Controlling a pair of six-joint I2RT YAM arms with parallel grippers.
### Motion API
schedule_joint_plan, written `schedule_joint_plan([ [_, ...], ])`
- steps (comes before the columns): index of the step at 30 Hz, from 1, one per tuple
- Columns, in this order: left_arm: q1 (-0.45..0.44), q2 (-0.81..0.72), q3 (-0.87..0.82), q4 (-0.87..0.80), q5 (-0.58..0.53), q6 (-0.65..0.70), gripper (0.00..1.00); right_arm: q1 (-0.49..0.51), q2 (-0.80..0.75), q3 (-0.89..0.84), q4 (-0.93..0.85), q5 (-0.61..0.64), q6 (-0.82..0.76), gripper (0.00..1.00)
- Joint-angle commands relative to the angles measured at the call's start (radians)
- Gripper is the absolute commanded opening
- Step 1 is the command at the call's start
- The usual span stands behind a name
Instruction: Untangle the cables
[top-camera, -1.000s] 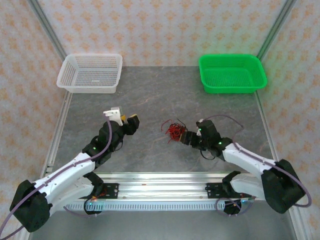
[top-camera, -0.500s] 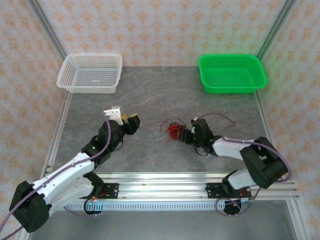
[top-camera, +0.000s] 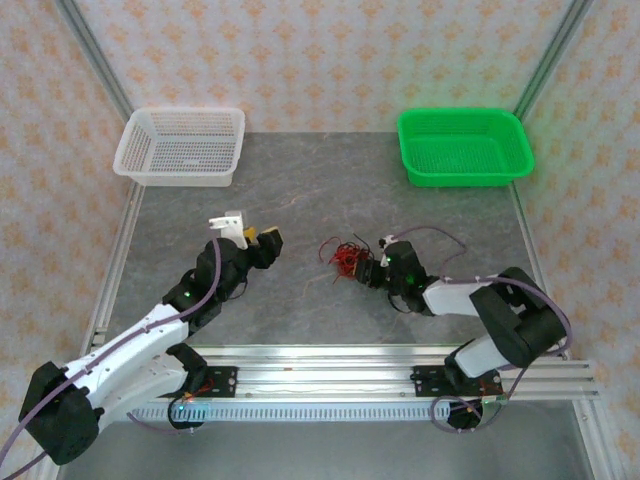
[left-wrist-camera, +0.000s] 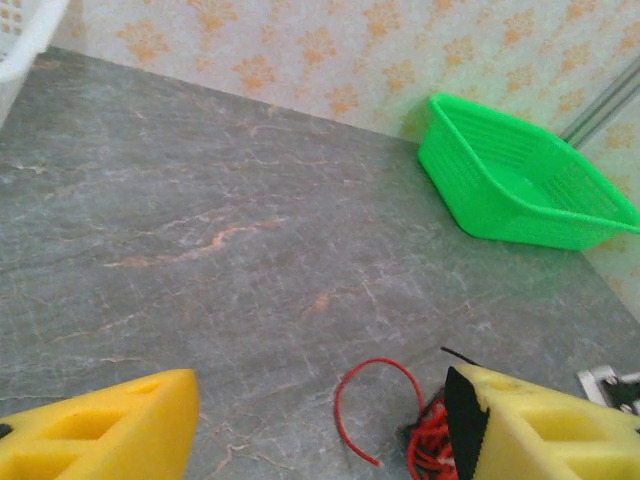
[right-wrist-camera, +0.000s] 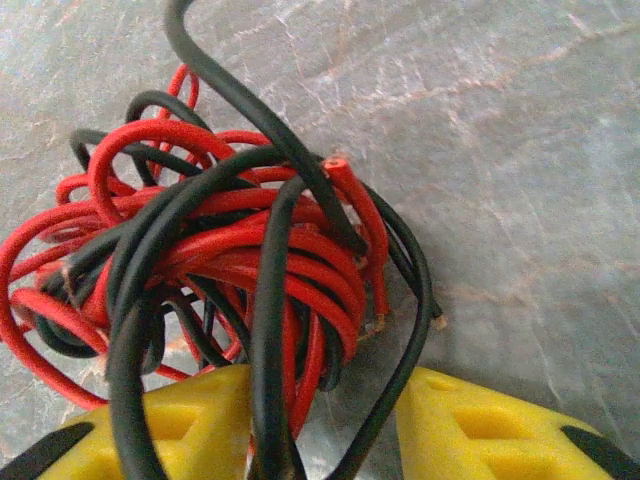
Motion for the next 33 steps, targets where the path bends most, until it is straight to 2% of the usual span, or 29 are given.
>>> schedule_joint_plan([
  [1,-0.017,0.013,0.035,-0.004,0.038,0.013,0.67,0.019,0.078,0.0,0.236,-0.019,-0.05,0.38],
  [12,-0.049,0.055,0.066,-0.015,0.058,0.03,0.67,0.019,0.095,0.012,0.285,-0.054,-0.12,0.01],
  [17,-0.077,0.076,0.085,-0.041,0.044,0.051,0.67,0.019,0.058,0.021,0.217,-0.054,-0.162,0.0],
  [25,-0.181,0.185,0.115,-0.072,-0.001,0.144,0.67,0.019,-0.107,0.094,-0.164,-0.05,-0.325,0.0],
  [29,-0.223,0.267,0.12,-0.024,0.038,0.189,0.67,0.019,-0.143,0.165,-0.352,-0.05,-0.379,0.0],
  [33,-0.27,0.361,0.139,0.024,0.094,0.236,0.67,0.019,-0.149,0.214,-0.443,-0.064,-0.386,0.0],
])
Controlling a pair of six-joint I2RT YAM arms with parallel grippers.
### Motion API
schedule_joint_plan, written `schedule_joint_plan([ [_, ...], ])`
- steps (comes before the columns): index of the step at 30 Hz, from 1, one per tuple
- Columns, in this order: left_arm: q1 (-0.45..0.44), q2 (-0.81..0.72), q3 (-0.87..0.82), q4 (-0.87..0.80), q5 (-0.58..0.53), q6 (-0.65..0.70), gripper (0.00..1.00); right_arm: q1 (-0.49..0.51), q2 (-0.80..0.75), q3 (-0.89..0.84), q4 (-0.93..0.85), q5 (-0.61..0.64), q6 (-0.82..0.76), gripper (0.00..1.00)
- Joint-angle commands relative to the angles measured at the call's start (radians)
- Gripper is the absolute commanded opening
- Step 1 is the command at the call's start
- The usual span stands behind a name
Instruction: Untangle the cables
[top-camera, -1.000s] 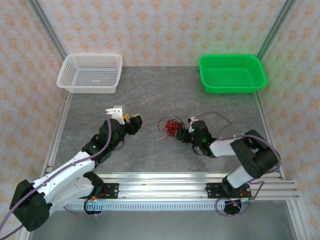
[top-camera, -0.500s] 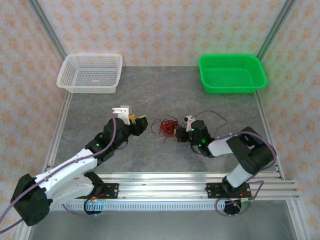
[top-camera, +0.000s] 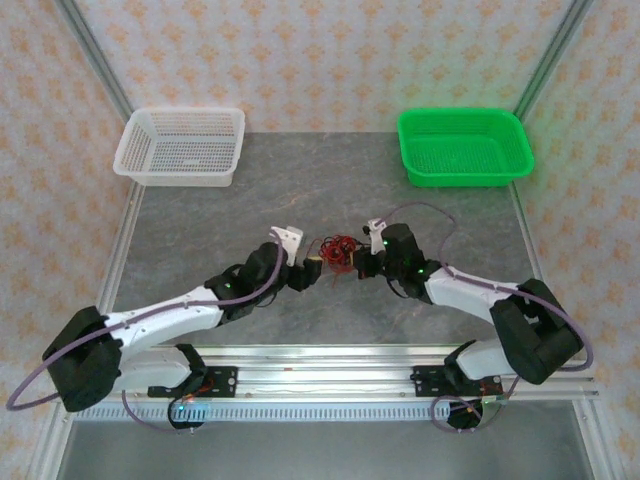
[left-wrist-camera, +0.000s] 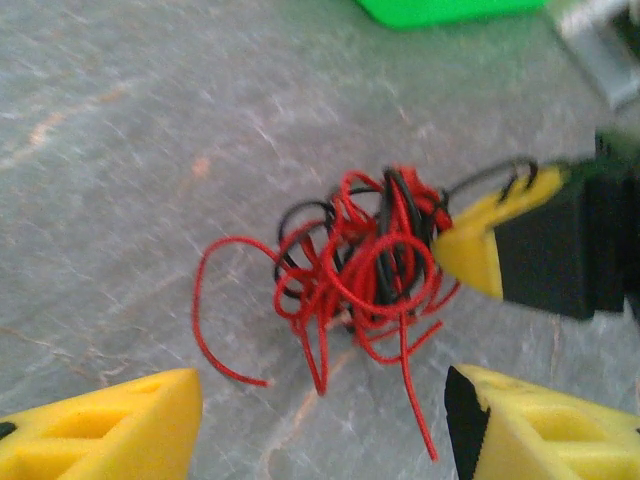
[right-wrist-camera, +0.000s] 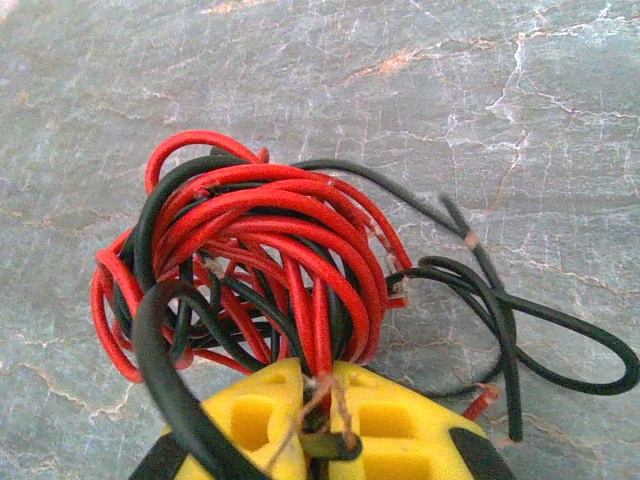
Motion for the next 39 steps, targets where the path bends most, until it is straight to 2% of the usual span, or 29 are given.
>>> schedule_joint_plan([
  [1,-0.035,0.066,0.047,0.055,0.054,0.073,0.67,0.007,-0.012,0.044,-0.155,-0.017,-0.043,0.0],
  [14,-0.043,0.289,0.078,0.198,0.108,0.152,0.67,0.007,0.026,0.085,-0.231,-0.025,-0.048,0.0],
  [22,0.004,0.428,0.143,0.269,0.181,0.173,0.66,0.007,0.026,0.08,-0.224,-0.049,-0.059,0.0],
  [32,0.106,0.518,0.133,0.358,0.369,0.164,0.36,0.007,0.02,0.07,-0.213,-0.045,-0.044,0.0],
  [36,0.118,0.53,0.124,0.399,0.445,0.139,0.11,0.007,0.034,0.078,-0.213,-0.024,-0.031,0.0],
  [39,0.127,0.528,0.095,0.446,0.476,0.108,0.0,0.007,0.049,0.088,-0.212,0.007,-0.009,0.0],
])
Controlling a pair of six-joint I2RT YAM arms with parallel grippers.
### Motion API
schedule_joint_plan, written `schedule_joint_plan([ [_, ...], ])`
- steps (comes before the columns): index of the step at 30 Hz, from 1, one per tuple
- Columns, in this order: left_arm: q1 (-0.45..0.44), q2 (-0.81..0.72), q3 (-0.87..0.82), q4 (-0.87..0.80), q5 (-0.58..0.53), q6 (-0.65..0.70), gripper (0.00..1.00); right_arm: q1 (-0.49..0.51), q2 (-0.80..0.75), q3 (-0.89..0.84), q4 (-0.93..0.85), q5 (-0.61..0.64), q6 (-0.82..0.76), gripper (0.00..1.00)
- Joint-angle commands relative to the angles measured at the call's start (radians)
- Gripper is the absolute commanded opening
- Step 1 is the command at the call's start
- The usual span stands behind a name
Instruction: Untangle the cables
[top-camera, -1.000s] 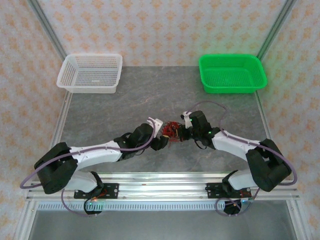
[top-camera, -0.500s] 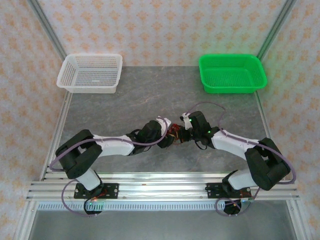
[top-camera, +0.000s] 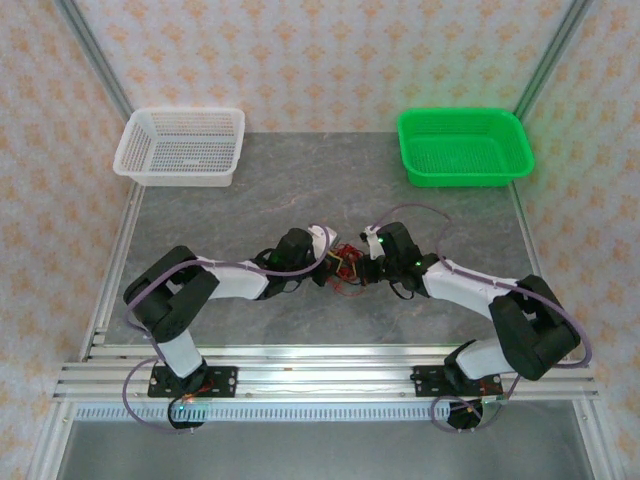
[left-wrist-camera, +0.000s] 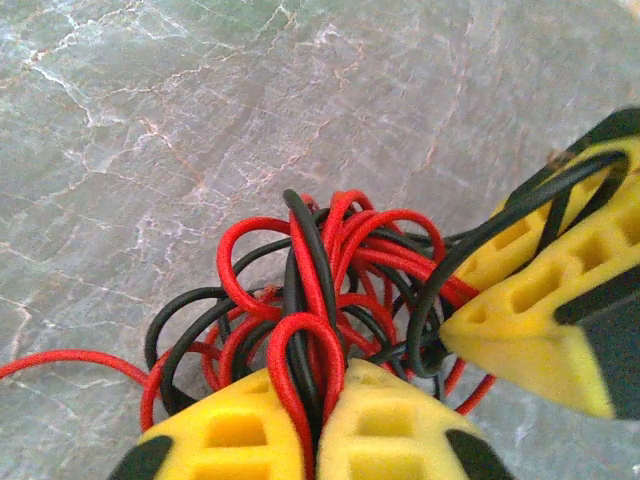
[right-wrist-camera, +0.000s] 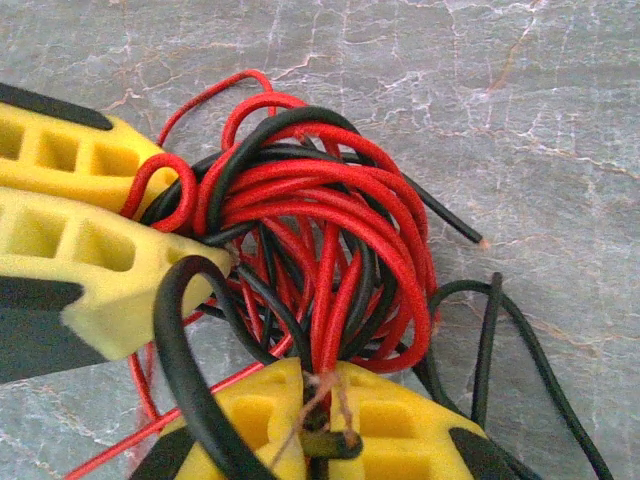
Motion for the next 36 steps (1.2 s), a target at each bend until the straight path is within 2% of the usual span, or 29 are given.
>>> schedule_joint_plan([
  [1,0.014,0.009,-0.036,0.093,0.076,-0.04,0.0,0.007,0.024,0.032,0.002,0.041,0.027,0.0],
  [3,0.021,-0.01,-0.072,0.125,0.074,-0.074,0.0,0.007,0.033,0.04,0.001,0.06,0.051,0.0],
  [6,0.03,-0.053,-0.136,0.151,0.031,-0.132,0.0,0.007,0.047,0.054,-0.01,0.088,0.092,0.08],
  [14,0.039,-0.171,-0.29,0.274,-0.021,-0.386,0.0,0.007,0.035,0.075,0.005,0.047,0.263,0.54],
  [17,0.038,-0.198,-0.314,0.302,-0.042,-0.489,0.0,0.008,-0.002,0.052,0.047,0.004,0.362,0.63],
  [23,0.038,-0.216,-0.346,0.366,-0.074,-0.622,0.0,0.039,-0.123,-0.033,0.126,-0.004,0.554,0.67],
  [28,0.04,-0.198,-0.414,0.564,-0.078,-0.74,0.0,0.089,-0.181,-0.071,0.115,0.041,0.638,0.66],
  [32,0.04,-0.157,-0.444,0.699,-0.074,-0.811,0.0,0.117,-0.189,-0.113,0.156,0.067,0.704,0.65],
  [36,0.041,-0.093,-0.452,0.823,-0.044,-0.865,0.0,0.119,-0.129,-0.144,0.254,0.063,0.739,0.65],
])
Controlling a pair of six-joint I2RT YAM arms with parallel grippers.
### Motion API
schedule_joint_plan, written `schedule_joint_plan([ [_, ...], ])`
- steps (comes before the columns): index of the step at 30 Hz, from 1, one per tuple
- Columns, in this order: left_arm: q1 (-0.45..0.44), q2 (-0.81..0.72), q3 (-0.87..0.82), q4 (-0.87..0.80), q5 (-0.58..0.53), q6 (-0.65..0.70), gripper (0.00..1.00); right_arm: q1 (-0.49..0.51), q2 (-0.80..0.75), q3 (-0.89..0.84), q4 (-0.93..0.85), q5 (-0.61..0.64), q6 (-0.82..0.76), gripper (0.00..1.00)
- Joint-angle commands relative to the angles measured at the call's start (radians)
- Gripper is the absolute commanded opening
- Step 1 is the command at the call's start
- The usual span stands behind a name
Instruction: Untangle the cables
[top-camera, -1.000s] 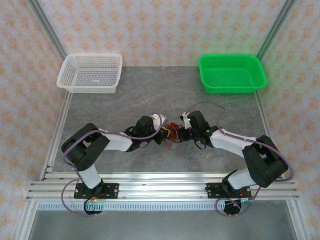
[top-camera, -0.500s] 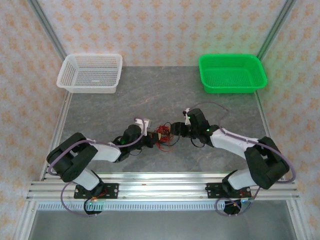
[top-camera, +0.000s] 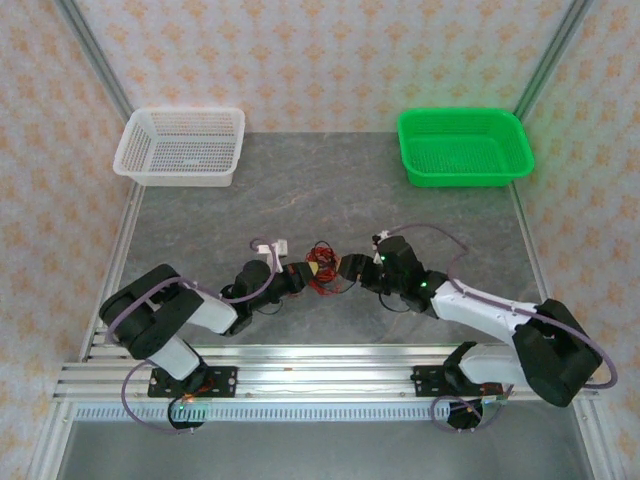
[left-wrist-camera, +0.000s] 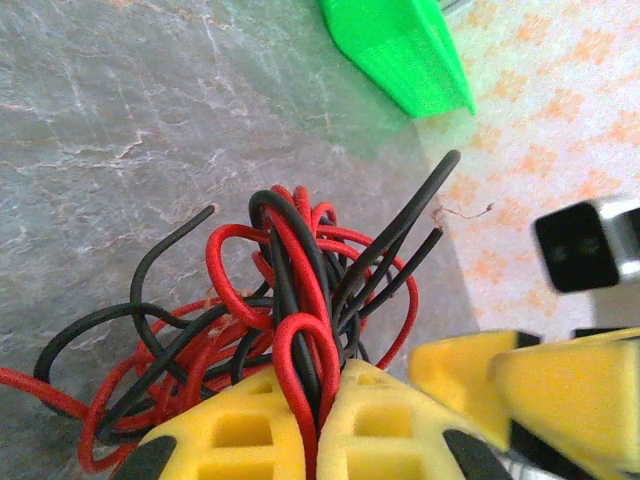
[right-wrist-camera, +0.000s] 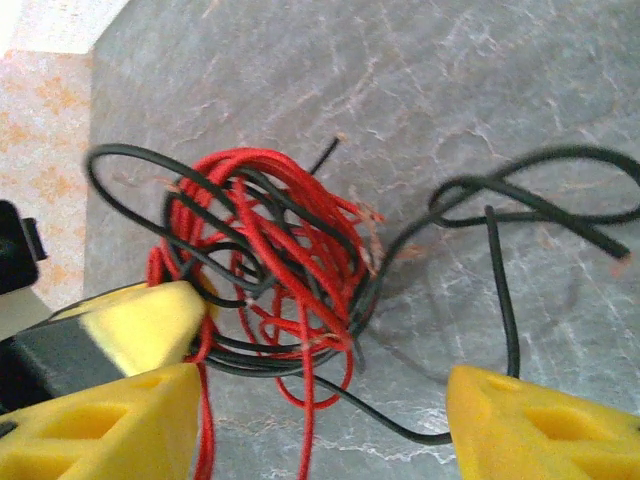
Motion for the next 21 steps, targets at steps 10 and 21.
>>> schedule_joint_plan([
  [10,0.007,0.136,-0.029,0.399,0.057,-0.147,0.0,0.011,0.256,0.045,0.243,-0.013,0.054,0.59],
  [21,0.007,-0.05,0.03,0.048,0.013,-0.009,0.0,0.011,0.37,0.077,0.383,-0.045,-0.015,0.3],
])
